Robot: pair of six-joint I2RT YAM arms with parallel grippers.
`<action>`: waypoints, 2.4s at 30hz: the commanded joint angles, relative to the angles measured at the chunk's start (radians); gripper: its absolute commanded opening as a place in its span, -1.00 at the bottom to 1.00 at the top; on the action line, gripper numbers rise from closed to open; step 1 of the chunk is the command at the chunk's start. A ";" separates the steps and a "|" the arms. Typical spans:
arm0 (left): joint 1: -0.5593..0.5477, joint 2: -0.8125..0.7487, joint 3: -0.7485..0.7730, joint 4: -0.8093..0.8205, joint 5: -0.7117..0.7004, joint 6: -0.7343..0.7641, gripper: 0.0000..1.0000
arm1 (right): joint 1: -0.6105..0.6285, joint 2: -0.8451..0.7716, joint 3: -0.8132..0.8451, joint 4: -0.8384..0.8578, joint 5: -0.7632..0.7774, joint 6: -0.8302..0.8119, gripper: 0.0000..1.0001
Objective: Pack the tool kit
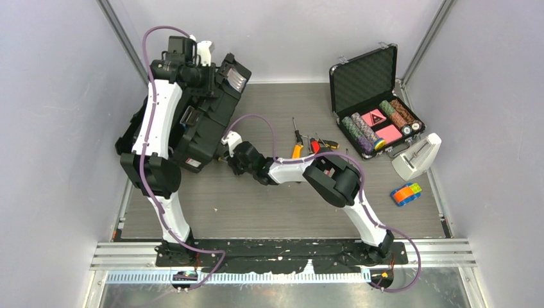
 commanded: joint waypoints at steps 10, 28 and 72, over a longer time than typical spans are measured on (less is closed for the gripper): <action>0.044 -0.079 -0.002 0.101 -0.038 0.024 -1.00 | 0.035 -0.054 -0.002 -0.261 -0.025 -0.126 -0.53; 0.046 -0.092 -0.034 0.116 0.001 0.010 -1.00 | -0.078 -0.275 -0.182 -0.652 0.064 -0.018 -0.89; -0.510 -0.174 -0.901 0.660 -0.197 -0.549 -0.45 | -0.289 -1.054 -0.603 -0.360 0.164 0.418 0.51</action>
